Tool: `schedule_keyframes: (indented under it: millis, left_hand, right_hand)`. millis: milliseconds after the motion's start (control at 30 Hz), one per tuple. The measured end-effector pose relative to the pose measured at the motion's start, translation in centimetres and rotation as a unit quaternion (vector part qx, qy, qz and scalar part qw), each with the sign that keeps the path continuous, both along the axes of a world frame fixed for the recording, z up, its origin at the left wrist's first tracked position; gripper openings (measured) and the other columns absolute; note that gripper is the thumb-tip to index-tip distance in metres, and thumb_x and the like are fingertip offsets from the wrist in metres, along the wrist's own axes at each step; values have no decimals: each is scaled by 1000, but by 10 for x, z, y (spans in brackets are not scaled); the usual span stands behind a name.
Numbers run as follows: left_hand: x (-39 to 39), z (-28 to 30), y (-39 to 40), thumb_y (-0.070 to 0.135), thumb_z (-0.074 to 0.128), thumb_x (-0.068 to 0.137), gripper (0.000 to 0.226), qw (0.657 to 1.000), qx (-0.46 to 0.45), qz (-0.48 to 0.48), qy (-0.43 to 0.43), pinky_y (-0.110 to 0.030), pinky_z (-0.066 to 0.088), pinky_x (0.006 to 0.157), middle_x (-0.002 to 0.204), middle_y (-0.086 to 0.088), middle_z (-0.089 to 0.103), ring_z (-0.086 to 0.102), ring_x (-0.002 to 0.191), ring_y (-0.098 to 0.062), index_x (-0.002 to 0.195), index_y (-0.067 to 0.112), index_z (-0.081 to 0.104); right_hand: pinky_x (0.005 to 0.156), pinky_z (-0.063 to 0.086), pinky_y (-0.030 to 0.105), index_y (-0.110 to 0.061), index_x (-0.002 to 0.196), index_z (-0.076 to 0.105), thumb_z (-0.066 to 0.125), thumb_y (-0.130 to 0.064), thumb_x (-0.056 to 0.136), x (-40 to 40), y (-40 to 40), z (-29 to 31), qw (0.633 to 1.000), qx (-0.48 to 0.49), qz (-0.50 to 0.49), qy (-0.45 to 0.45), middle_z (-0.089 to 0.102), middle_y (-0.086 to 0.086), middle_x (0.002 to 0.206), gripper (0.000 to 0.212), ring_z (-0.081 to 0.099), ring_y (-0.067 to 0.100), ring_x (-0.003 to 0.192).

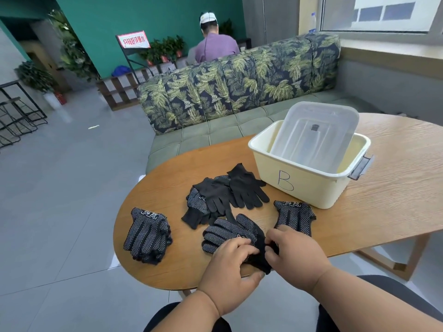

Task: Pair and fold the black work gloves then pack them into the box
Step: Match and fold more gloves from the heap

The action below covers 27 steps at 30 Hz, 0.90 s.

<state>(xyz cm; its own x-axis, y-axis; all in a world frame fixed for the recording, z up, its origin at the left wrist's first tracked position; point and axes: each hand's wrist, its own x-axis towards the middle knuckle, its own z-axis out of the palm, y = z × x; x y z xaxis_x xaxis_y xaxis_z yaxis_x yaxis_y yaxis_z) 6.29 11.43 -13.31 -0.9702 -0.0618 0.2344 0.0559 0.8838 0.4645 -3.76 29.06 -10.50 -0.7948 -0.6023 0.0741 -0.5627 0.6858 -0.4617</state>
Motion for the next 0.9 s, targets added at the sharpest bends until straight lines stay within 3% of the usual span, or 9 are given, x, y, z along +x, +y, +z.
schedule_keyframes:
  millis: [200,300,367,533,667,733,833,900]
  left_hand:
    - [-3,-1,2,58,66,82,39,999,-34,-2,-5,-19,28,114,136,20,52,40,132,-1,116,38,68]
    - [-4,1,2,53,59,89,31,1000,-8,15,-3,-13,25,110,134,19,57,43,130,0,112,37,73]
    - [-6,4,2,49,58,93,27,999,24,29,3,-13,31,108,127,22,61,48,124,3,109,36,75]
    - [-4,17,7,34,68,96,13,976,181,119,28,-13,46,95,108,27,67,59,109,8,108,37,73]
    - [2,20,13,33,73,94,10,959,237,150,35,-16,51,89,104,26,71,64,105,3,101,39,73]
    - [4,18,16,30,75,92,10,957,247,149,32,-17,52,87,102,23,71,65,101,2,100,36,74]
    - [10,14,21,26,78,87,11,962,243,124,29,-17,50,88,101,21,70,65,100,1,94,34,73]
    - [13,11,21,28,79,83,14,966,237,97,24,-19,50,91,103,22,69,65,102,0,94,33,72]
  right_hand:
    - [74,48,33,-36,127,51,46,-39,99,3,0,8,999,-18,-22,-17,65,-9,114,28,63,18,95]
    - [67,45,35,-31,116,50,43,-36,99,2,1,10,998,-7,-50,-31,65,-8,93,19,61,20,83]
    - [63,46,36,-29,103,50,43,-39,100,2,2,11,996,-11,-75,-43,62,-6,78,12,59,19,74]
    - [57,38,36,-21,71,49,30,-65,103,5,3,13,989,-13,-116,-87,56,-1,64,57,56,17,65]
    - [62,47,37,-10,70,59,30,-76,99,14,-2,21,958,-96,-132,-237,65,9,59,78,60,22,57]
    - [59,50,34,-9,77,67,39,-71,100,19,-8,24,929,-139,-129,-317,72,8,62,73,63,17,52]
    - [65,57,43,-17,75,66,58,-54,98,21,-15,21,935,-171,-129,-282,69,1,61,44,63,15,56]
    - [68,53,44,-15,75,60,63,-37,93,20,-18,21,935,-185,-141,-266,62,0,62,29,58,17,62]
